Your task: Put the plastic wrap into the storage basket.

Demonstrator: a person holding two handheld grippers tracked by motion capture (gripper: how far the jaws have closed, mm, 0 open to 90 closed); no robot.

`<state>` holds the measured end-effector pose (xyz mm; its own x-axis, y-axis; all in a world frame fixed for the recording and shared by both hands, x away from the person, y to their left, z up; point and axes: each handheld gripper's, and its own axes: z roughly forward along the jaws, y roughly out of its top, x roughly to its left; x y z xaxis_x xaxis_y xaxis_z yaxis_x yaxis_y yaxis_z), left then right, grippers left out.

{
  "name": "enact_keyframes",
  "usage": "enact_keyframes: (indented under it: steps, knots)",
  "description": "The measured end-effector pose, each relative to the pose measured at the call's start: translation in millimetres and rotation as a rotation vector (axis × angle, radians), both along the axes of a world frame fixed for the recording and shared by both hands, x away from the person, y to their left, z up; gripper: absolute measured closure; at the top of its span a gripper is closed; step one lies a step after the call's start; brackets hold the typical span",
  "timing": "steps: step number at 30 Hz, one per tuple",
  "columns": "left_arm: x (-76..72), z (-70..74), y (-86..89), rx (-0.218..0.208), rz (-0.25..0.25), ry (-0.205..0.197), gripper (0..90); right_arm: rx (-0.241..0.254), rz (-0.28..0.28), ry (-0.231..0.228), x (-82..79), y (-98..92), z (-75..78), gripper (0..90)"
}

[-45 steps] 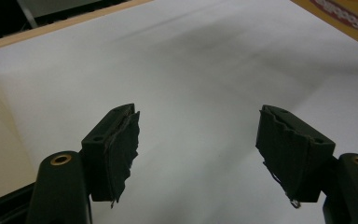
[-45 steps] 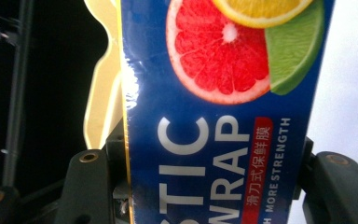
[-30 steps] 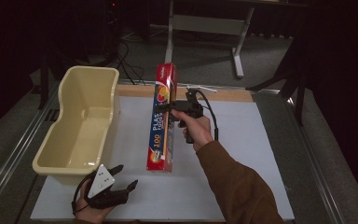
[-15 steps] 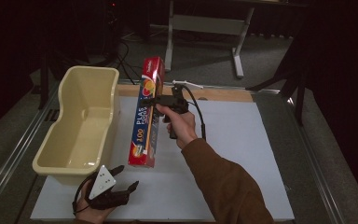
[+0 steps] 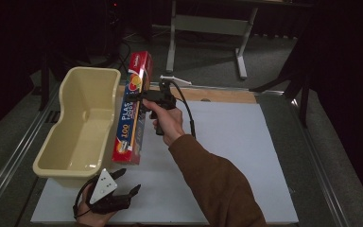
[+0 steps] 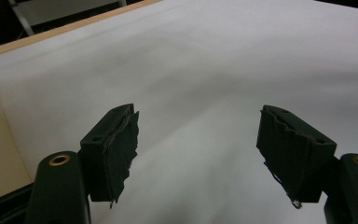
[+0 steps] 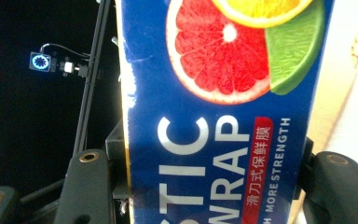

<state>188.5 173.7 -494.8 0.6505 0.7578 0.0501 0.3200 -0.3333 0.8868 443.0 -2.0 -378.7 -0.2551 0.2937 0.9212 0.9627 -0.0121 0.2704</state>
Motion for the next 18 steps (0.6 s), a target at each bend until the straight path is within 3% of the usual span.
enact_keyframes:
  steps: [3,8,13,18]
  knots:
    - [-0.3,-0.6,-0.9,-0.001,-0.003,-0.001,28.9,0.023,0.01,0.022,2.2,7.9,-0.1,39.8]
    - [-1.5,-1.5,-2.9,0.014,-0.009,-0.004,28.9,0.025,0.006,0.017,4.8,23.2,2.4,39.8]
    - [-2.1,-1.5,-3.7,0.013,-0.012,-0.006,28.9,0.056,0.004,0.053,3.8,35.8,0.2,39.7]
    - [-2.7,-1.3,-3.0,0.007,-0.012,-0.008,29.0,0.042,0.011,0.045,0.6,51.9,1.4,39.7]
